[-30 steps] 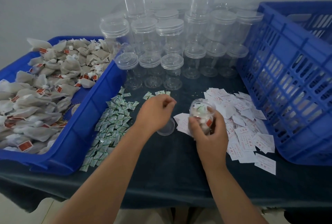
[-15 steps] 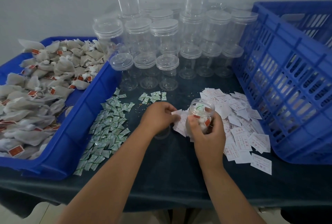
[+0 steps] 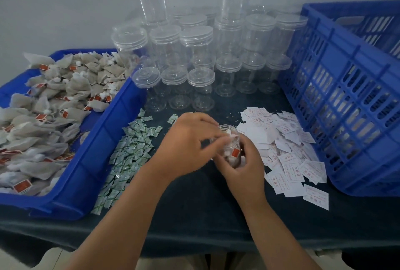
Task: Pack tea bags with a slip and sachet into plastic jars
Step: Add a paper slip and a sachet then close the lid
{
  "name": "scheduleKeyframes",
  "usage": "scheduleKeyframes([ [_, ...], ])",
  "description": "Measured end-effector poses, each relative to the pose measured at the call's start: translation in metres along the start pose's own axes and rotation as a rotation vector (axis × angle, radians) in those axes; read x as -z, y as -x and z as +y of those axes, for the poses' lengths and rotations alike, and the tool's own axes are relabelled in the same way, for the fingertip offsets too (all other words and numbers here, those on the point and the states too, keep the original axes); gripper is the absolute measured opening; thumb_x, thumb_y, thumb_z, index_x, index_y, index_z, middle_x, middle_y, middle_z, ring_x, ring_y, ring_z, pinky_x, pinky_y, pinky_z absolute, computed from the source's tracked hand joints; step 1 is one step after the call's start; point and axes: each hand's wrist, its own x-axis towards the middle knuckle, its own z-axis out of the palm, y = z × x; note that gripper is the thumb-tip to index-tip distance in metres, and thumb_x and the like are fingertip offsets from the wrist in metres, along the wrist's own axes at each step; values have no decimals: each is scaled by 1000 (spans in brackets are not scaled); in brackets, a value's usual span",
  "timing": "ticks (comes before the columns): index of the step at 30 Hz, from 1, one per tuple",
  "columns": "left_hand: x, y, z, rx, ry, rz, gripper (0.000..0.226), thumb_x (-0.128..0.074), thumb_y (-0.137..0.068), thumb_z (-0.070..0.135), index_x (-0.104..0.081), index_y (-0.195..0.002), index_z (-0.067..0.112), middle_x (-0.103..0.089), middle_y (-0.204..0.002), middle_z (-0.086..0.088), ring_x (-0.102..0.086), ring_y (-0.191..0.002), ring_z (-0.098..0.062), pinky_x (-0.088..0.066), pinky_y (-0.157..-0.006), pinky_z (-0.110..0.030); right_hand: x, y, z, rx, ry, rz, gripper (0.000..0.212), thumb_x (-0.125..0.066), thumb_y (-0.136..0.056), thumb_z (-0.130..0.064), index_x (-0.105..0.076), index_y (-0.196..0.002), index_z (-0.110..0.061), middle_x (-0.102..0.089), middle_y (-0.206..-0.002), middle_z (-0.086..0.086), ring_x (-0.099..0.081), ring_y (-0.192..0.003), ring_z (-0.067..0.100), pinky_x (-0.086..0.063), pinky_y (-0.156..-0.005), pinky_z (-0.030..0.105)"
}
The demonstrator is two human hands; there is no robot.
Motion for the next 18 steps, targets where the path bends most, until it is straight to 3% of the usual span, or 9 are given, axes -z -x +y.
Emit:
scheduleKeyframes([
  [3,-2,13,-1,-27,-170,-124,34,-54,-101,51,-79,-102,29,-74,-98,18,-55,-127,-10,-35,-113,-44,1,1,1,-12,2,8,46,-83,-80,-45,-67,-123,-37,-74,-114,-13,-71,-109,17,-60,-91,53],
  [6,-4,20,-1,-2,-218,-93,44,-51,-99,62,-77,-111,28,-72,-105,19,-51,-124,-9,-29,-115,-38,1,1,1,-16,-1,-21,46,-80,-78,-41,-68,-122,-33,-74,-115,-9,-70,-110,23,-58,-93,56],
  [10,-1,23,-1,-34,-250,-95,49,-49,-98,68,-78,-111,30,-67,-114,19,-49,-119,-11,-26,-112,-35,0,3,1,-5,5,-53,49,-76,-77,-40,-67,-125,-35,-73,-117,-9,-69,-110,23,-58,-92,56],
  [14,1,23,1,25,-226,-21,45,-56,-92,71,-72,-107,32,-66,-110,20,-51,-118,-9,-34,-109,-40,0,2,2,-4,8,-85,53,-79,-78,-41,-68,-129,-31,-74,-120,-8,-70,-112,24,-58,-93,56],
  [18,2,24,2,-55,-145,-28,42,-62,-93,62,-72,-121,33,-68,-124,22,-50,-130,-9,-32,-114,-41,0,3,-1,20,1,-72,53,-79,-77,-45,-66,-128,-43,-73,-121,-12,-70,-115,20,-58,-95,54],
])
